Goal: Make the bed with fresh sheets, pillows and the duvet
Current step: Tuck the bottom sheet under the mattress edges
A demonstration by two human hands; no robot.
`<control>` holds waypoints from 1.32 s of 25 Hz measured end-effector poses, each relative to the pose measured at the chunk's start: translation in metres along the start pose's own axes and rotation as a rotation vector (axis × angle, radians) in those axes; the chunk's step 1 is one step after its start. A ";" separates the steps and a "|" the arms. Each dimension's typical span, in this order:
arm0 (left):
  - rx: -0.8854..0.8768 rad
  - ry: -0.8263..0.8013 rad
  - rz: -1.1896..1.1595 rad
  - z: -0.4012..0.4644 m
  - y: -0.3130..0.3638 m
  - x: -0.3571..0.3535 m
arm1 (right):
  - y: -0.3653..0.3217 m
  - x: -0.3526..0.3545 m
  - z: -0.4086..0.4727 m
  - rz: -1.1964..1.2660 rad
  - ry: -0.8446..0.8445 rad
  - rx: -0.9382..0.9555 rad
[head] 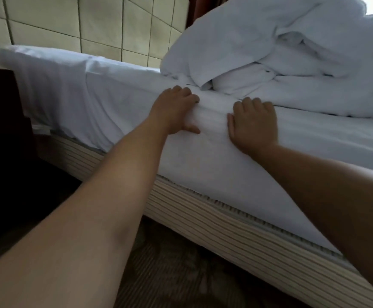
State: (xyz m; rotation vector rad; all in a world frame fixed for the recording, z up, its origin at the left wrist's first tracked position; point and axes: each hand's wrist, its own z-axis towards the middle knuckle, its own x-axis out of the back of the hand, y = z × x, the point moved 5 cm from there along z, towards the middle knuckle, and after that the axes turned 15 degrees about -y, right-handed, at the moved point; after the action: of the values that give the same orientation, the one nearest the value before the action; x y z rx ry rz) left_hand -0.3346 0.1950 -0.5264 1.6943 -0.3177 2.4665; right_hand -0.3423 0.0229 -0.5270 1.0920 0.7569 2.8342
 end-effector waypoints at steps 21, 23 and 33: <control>0.171 -0.231 -0.117 -0.010 -0.031 0.009 | -0.064 0.000 0.078 0.249 -0.418 0.149; 0.185 -0.188 -0.128 -0.009 -0.040 0.006 | -0.065 0.001 0.078 0.259 -0.399 0.149; 0.178 -0.102 -0.061 0.011 -0.108 -0.024 | -0.100 -0.010 0.098 0.200 -0.063 0.206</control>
State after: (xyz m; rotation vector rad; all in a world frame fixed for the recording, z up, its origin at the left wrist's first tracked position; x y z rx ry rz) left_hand -0.2917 0.2976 -0.5347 1.8720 -0.0560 2.4338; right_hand -0.2885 0.1515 -0.5145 1.3498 1.0066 2.9165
